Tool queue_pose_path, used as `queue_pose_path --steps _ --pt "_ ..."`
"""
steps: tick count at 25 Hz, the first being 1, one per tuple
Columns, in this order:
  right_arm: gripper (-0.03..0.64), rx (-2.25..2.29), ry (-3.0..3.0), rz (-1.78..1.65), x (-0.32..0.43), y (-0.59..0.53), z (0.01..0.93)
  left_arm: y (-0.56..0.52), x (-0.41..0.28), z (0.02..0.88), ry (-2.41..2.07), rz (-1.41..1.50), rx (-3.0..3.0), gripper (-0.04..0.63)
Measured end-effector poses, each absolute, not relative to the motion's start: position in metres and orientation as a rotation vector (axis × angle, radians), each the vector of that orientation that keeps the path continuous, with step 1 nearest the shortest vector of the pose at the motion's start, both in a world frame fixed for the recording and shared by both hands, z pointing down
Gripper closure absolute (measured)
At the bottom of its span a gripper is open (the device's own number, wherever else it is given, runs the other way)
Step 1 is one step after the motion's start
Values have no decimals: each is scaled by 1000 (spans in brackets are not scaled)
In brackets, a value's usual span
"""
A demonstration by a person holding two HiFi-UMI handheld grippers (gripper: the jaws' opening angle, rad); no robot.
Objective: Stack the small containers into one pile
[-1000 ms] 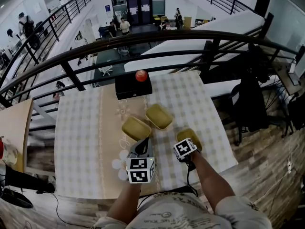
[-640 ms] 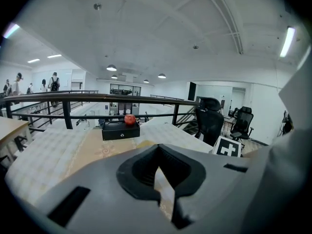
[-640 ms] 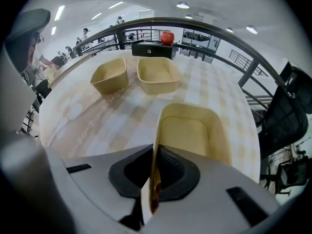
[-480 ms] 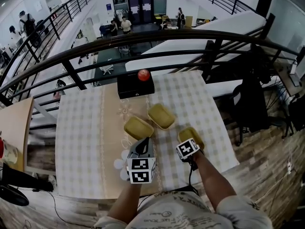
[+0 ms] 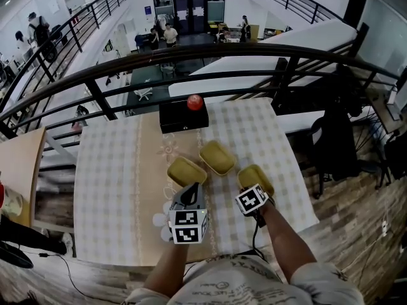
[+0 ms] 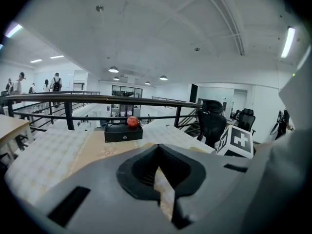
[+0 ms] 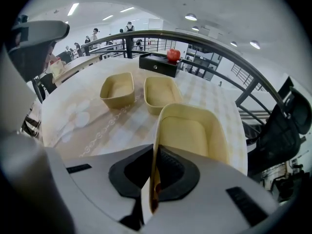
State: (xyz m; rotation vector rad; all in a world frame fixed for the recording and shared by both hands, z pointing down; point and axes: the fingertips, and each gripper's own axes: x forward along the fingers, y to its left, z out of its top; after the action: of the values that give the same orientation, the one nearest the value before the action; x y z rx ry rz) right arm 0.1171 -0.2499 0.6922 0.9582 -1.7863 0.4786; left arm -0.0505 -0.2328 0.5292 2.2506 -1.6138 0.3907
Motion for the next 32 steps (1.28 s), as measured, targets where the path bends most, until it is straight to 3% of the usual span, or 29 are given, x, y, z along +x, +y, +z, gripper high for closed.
queue_pose_path --steps 14,32 --pt "609 963 -1901 392 70 -278 637 -232 -80 517 -1689 336 2217 591" --pt "609 728 -2051 203 -79 -275 612 -188 -158 535 -1857 265 2018 591"
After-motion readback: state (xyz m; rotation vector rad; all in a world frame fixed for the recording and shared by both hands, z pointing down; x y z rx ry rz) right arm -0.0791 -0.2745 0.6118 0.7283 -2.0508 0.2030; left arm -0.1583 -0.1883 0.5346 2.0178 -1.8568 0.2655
